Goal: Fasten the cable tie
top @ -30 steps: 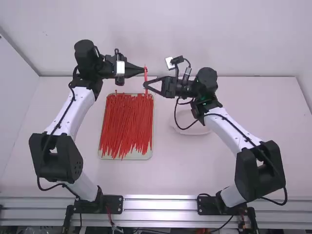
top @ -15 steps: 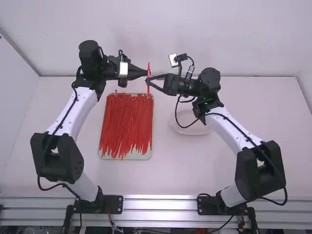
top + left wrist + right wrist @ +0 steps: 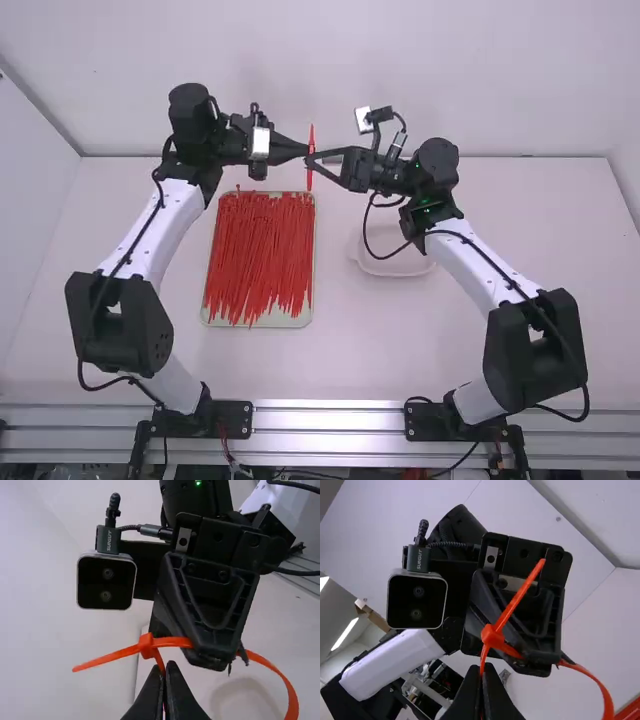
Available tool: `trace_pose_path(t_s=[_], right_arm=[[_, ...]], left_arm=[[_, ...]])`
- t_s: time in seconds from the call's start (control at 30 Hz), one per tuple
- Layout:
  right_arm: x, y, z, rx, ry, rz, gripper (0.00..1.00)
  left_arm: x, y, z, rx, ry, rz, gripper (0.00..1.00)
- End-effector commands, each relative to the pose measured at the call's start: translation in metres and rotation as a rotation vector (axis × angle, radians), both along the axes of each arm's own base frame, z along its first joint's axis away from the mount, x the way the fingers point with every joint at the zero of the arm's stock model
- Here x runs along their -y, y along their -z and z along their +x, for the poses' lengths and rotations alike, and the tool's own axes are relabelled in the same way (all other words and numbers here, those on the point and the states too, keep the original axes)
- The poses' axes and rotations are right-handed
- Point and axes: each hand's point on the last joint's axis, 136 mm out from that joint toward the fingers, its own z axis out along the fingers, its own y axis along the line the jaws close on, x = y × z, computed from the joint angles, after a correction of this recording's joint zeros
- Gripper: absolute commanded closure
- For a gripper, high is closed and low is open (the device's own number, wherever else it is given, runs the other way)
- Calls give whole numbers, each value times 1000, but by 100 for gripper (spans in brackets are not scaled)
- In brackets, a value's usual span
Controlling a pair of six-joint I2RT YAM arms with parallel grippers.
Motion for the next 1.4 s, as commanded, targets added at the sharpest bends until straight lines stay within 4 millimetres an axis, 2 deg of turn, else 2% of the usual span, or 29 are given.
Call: trace_pose_path(t_s=[0.0, 0.23, 0.3, 0.33, 0.57, 0.67, 0.8, 0.87, 0.9, 1.13, 1.23, 1.3, 1.37], right_arm=[[12, -12, 22, 7, 116, 40, 100], [14, -10, 21, 17, 104, 31, 100], [15, -8, 14, 66, 69, 8, 93], [18, -7, 14, 68, 60, 2, 83], [29, -4, 15, 55, 43, -12, 74], [35, -8, 16, 33, 45, 3, 73], [37, -23, 8, 88, 25, 35, 68], [39, -27, 6, 117, 29, 43, 59], [39, -26, 7, 112, 29, 42, 58], [31, -26, 1, 112, 7, 43, 62], [32, -26, 2, 112, 9, 43, 67], [31, -26, 1, 113, 8, 43, 76], [30, -26, 0, 112, 4, 43, 80]], left_arm=[[11, 0, -20, -11, 106, -4, 98], [10, 0, -20, -10, 104, -4, 98], [10, 0, -20, -10, 104, -4, 98], [10, 0, -20, -12, 105, -4, 98], [12, 1, -21, -28, 110, -3, 98], [12, 2, -21, -39, 109, -2, 98], [18, 2, -25, -42, 126, -2, 98], [23, 2, -28, -40, 140, -2, 98], [24, 2, -29, -40, 145, -2, 98], [28, 2, -30, -37, 151, -1, 98], [30, 2, -32, -38, 156, -1, 98], [31, 2, -32, -42, 160, -1, 98], [31, 2, -32, -42, 160, -1, 98]])
